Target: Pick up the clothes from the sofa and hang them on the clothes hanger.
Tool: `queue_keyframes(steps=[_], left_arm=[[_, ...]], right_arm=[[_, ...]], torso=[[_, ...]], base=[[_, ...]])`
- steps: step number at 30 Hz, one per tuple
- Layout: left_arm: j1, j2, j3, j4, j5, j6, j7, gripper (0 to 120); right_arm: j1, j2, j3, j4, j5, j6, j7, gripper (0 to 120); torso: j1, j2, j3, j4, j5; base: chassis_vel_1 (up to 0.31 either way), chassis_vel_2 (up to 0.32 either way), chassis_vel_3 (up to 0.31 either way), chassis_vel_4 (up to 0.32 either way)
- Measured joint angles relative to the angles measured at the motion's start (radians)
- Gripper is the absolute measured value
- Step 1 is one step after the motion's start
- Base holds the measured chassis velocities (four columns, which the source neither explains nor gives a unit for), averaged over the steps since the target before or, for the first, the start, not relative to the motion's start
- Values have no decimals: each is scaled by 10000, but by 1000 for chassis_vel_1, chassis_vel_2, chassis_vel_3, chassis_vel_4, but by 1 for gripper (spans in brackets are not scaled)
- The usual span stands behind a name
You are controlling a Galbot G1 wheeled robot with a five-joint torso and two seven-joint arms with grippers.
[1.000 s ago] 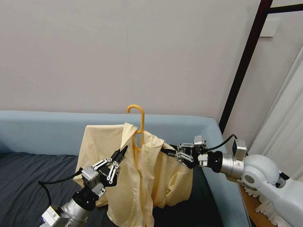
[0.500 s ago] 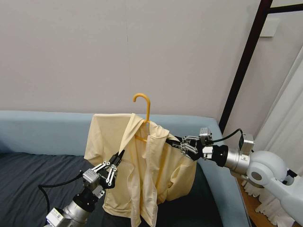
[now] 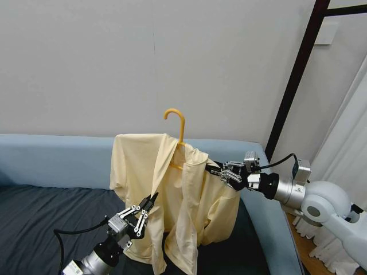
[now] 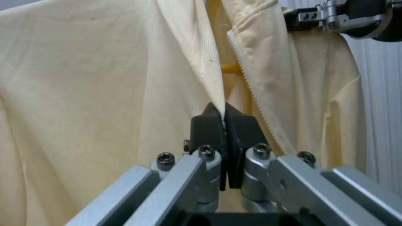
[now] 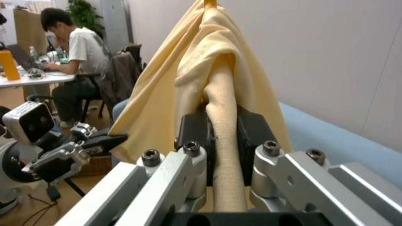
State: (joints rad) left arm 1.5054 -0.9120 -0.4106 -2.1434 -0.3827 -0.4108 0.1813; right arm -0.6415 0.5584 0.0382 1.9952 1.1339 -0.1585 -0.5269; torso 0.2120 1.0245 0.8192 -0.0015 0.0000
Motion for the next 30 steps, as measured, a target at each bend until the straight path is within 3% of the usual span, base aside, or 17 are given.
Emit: queue_keyframes(steps=[9,10,18,23,25,27,30], left_arm=[[-116,31,0,14,-39,0,-194,1],[-127,36,0,17,-42,0,-235,11],[-318,5,-8,365,115,-145,-1359,37],[-238,-139,-80,921,628,-409,-2166,57],[-220,-275,-90,1162,815,-199,-2783,67],[-221,-297,-90,1203,819,-171,-2867,67],[-236,-354,-84,1337,875,-156,-2966,86]], right_arm=[[0,21,-4,-53,-15,0,-33,8],[3,27,-15,-63,-21,0,-34,8],[70,-77,-32,132,81,8,663,8],[11,-427,116,760,130,-193,2674,8],[80,-929,254,1353,138,-775,4189,8],[117,-1099,294,1585,211,-962,4704,8],[354,-1809,526,2800,1051,-1997,6966,8]], torso=[[0,0,0,-1,0],[0,0,0,-1,0],[0,0,0,0,0],[0,0,0,1,0],[0,-1,0,0,-1],[0,0,0,-1,0],[0,0,0,-1,-1]], base=[[0,0,0,0],[0,0,0,0],[0,0,0,0],[0,0,0,0],[0,0,0,0],[0,0,0,0],[0,0,0,0]])
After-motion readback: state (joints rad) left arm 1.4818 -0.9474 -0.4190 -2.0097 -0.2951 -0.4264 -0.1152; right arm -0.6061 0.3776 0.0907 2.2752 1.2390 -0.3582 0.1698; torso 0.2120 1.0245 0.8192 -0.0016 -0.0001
